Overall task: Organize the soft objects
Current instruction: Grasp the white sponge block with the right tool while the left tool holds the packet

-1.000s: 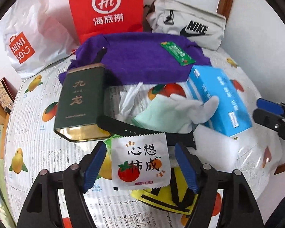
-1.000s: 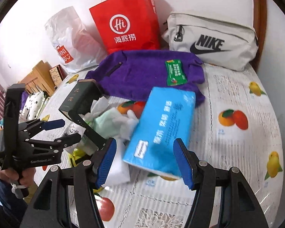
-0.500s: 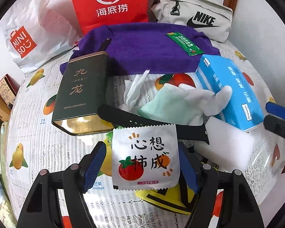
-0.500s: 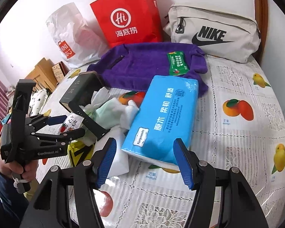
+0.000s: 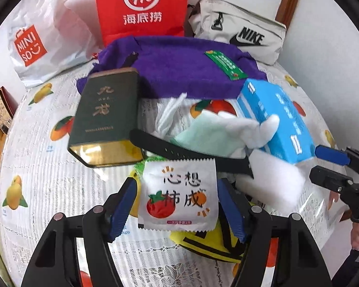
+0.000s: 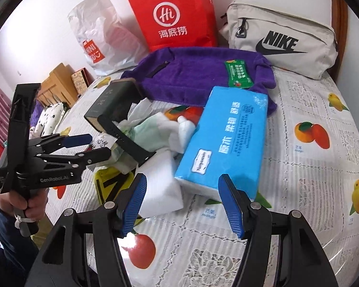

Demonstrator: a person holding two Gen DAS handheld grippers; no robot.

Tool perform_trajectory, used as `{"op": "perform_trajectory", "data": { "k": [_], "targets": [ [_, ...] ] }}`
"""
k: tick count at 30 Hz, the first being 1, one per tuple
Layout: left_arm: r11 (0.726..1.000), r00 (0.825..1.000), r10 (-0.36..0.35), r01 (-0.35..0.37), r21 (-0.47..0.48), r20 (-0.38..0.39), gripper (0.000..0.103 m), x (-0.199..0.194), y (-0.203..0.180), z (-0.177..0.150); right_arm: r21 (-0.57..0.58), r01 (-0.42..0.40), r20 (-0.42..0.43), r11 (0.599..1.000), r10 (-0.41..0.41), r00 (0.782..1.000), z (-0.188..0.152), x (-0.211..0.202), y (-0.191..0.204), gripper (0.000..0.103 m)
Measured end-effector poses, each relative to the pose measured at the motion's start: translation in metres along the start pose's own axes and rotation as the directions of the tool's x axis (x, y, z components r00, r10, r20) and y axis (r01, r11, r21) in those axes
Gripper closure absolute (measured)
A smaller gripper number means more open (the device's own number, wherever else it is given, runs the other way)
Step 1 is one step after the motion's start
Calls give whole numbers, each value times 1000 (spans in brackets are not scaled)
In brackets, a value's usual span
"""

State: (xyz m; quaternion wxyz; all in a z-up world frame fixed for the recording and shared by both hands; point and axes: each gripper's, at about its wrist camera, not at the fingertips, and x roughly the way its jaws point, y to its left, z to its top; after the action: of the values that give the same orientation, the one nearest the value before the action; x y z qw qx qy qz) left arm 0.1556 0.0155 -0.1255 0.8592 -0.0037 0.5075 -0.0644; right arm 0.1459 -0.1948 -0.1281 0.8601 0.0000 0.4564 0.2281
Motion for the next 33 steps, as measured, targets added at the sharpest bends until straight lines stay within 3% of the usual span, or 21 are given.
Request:
{"op": "perform_trajectory", "data": {
  "k": [5, 10, 12, 15, 26, 33],
  "targets": [
    [999, 1000, -21, 21, 26, -5, 34, 2, -4, -3, -9, 6, -7, 1000, -6, 1000, -2, 1, 4, 41],
    [999, 1000, 13, -12, 41, -20, 34, 10, -5, 1, -15, 7, -14, 1000, -7, 1000, -2, 2, 7, 41],
    [999, 1000, 1, 0, 39, -14, 44, 9, -4, 1, -20, 9, -16, 1000, -9, 1000, -3, 2, 7, 41],
    [999, 1000, -22, 22, 31, 6, 47, 2, -1, 1, -22, 8, -19, 1000, -9, 1000, -5, 2, 8, 41],
    [1000, 998, -26, 26, -2, 61, 48, -23, 17, -5, -46, -32, -54, 998, 29, 998, -23, 11, 18, 41],
    [999, 997, -47, 48, -18, 67, 48, -24, 23, -14, -32, -7, -88, 999, 5, 996, -31, 29, 18, 38]
  ]
}}
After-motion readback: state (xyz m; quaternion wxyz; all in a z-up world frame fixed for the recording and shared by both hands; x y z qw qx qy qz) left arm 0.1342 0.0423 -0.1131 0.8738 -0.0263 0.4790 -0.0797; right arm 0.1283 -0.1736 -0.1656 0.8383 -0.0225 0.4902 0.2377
